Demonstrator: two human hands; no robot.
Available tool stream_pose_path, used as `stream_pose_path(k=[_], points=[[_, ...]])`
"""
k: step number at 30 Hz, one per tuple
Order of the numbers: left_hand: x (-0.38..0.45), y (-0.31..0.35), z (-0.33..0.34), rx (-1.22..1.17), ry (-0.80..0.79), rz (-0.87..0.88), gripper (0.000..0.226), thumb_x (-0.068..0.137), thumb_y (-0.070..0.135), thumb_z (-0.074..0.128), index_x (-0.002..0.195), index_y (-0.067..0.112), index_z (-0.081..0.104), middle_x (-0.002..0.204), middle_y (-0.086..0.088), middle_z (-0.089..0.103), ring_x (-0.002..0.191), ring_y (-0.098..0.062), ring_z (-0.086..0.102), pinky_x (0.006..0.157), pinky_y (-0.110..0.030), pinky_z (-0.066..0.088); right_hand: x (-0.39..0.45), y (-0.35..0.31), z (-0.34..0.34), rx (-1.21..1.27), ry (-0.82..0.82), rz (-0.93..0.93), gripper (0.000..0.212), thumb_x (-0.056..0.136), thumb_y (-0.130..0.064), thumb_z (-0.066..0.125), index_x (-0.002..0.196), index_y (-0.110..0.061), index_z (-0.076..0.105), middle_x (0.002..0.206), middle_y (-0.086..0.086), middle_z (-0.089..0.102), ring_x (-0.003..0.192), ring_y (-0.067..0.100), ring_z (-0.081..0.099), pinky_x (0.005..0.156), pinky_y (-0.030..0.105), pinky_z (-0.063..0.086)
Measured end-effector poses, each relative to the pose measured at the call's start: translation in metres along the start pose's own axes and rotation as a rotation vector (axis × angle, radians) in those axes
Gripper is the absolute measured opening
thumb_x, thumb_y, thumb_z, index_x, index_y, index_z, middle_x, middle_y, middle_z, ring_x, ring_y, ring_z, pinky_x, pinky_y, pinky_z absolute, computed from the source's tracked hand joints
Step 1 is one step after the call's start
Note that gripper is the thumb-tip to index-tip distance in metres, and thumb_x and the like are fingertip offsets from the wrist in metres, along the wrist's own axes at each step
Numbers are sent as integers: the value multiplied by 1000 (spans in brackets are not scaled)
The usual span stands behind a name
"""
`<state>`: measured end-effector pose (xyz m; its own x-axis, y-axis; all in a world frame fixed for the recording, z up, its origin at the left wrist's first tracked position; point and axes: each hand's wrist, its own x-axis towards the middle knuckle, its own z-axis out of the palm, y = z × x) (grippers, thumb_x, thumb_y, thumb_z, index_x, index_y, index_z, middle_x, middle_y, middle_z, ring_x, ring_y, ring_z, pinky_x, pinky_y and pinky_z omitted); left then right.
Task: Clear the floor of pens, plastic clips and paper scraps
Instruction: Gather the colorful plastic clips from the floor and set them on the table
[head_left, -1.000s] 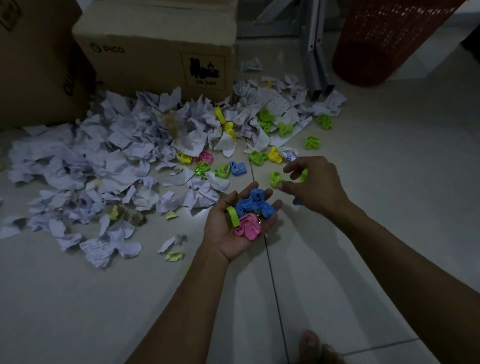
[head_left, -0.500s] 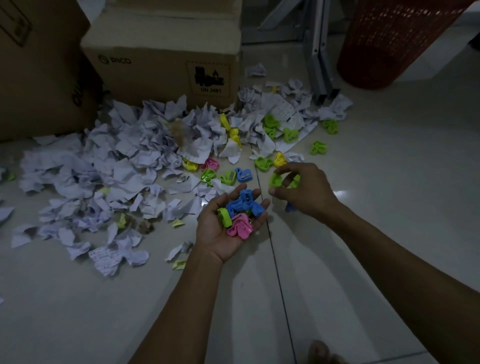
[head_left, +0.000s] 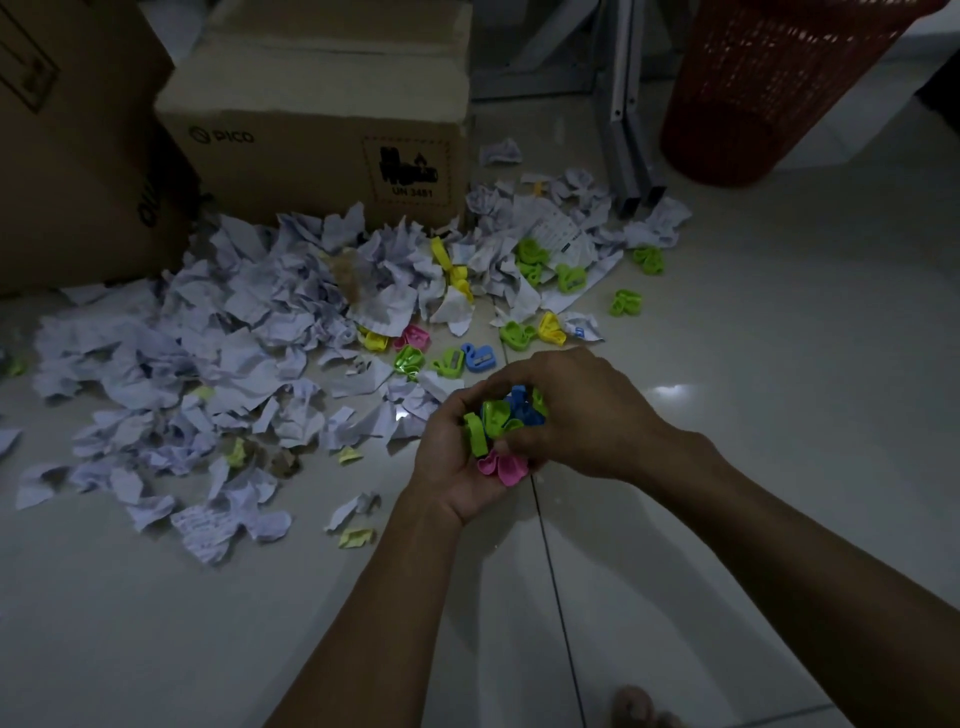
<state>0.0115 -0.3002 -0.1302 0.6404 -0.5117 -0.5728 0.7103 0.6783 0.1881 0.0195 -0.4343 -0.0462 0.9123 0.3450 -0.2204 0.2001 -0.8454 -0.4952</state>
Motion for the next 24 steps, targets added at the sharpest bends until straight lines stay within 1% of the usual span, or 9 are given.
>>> stream_pose_path(k=[3,5,7,10,11,13,17,20,24], points=[[1,-3,0,-18,-26,6,29,85,29,50,101,10,66,107,-12,66,91,-28,64,79,-39,53,-1,-1,-3,79,32,29,63,65,-50,82,124,-38,61,112,-12,66,107,12,59,84,35,52],[-1,-3,-3,-56,-41,6,34,89,31,48,106,10,67,105,-14,69,86,-30,68,74,-41,57,4,3,-6,156,100,67,54,69,-49,81,118,-33,65,94,-12,61,92,10,59,75,28,48],[-5,-1,-9,-60,-52,-2,35,87,30,49,107,9,68,106,-16,70,87,-35,70,71,-42,57,14,9,-9,217,186,127,43,72,-46,80,109,-27,70,89,-10,57,77,12,62,68,27,48],[-14,7,-17,-55,-117,2,37,78,23,68,110,6,71,117,-21,66,97,-44,66,73,-49,56,38,22,-3,298,231,237,33,73,-39,81,99,-21,71,84,-2,67,50,15,66,56,27,53],[-17,10,-20,-57,-138,12,44,71,18,77,113,5,70,119,-22,65,101,-46,65,75,-51,56,46,27,3,265,214,261,33,73,-38,81,99,-21,70,84,1,69,48,14,66,55,26,52],[-24,18,-24,-57,-159,34,58,60,15,86,115,5,69,121,-22,64,103,-46,63,74,-51,58,64,33,18,153,176,265,34,73,-38,81,101,-23,69,96,4,70,67,18,68,64,28,51],[-38,36,-30,-35,-197,81,57,61,16,87,115,7,70,123,-20,63,104,-44,64,73,-47,59,90,31,47,-25,92,215,50,76,-33,75,123,-26,60,129,5,58,116,25,55,84,34,47],[-47,47,-38,-45,-235,113,52,70,17,81,119,7,68,127,-21,61,108,-44,62,74,-45,59,97,29,59,-89,86,196,57,76,-41,74,129,-27,56,130,5,58,119,25,53,84,36,48],[-55,58,-47,-81,-253,124,47,80,21,72,125,8,63,131,-19,58,113,-43,59,68,-40,58,98,27,62,-149,100,220,44,78,-41,72,116,-21,62,119,10,57,108,31,57,76,35,45]])
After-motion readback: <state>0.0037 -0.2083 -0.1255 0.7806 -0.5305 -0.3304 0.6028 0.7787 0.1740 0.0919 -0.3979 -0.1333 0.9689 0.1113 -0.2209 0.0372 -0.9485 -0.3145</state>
